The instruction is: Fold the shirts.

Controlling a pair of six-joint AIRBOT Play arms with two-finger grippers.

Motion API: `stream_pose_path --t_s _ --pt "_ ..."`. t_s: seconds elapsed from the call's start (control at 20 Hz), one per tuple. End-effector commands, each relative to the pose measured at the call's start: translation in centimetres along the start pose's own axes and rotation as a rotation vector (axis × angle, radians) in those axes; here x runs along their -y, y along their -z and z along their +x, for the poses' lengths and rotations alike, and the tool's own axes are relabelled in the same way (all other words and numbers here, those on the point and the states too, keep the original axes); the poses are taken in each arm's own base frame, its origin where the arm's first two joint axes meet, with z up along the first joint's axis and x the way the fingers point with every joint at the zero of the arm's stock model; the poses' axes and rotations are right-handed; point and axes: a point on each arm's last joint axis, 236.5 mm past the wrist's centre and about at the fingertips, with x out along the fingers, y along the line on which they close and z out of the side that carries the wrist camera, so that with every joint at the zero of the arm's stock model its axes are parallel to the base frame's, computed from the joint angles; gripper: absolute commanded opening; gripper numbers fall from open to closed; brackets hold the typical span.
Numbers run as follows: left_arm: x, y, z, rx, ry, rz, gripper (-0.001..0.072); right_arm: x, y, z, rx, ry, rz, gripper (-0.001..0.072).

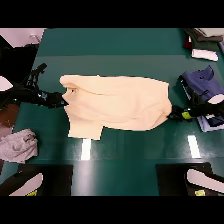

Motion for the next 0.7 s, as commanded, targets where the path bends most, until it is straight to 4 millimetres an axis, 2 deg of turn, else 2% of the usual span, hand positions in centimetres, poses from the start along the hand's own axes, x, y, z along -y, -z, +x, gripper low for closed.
stream_pose_path --t_s 0.0,0.15,0.25,0.35,0.5,0.6,0.65 --pt "0.9 -1.5 -1.3 0.041 0.002 0.031 0.0025 -1.3 -0.3 -3.7 0.089 -0.038 -0.013 0.0012" --pt "4.0 -6.2 -5.9 0.183 0.003 0.122 0.0025 -2.2 -1.6 -9.5 0.283 -0.034 -0.042 0.0011" --pt "6.9 -9.6 -10.2 0.311 0.001 0.206 0.0025 -3.9 -3.0 -14.2 0.425 -0.021 -0.102 0.0011" --pt "9.9 -12.0 -14.8 0.432 0.002 0.285 0.0025 -6.6 -4.6 -19.6 0.584 -0.013 -0.169 0.0011" --pt "14.0 -13.8 -20.8 0.582 0.001 0.387 0.0025 -10.7 -5.9 -27.6 0.808 -0.018 -0.268 0.0011" --pt "15.5 -13.9 -22.8 0.622 0.012 0.402 0.0025 -12.3 -5.9 -30.5 0.868 -0.018 -0.3 0.0011" --pt "15.7 -13.5 -22.7 0.609 0.021 0.402 0.0025 -12.7 -5.7 -31.0 0.872 -0.021 -0.305 0.0011"
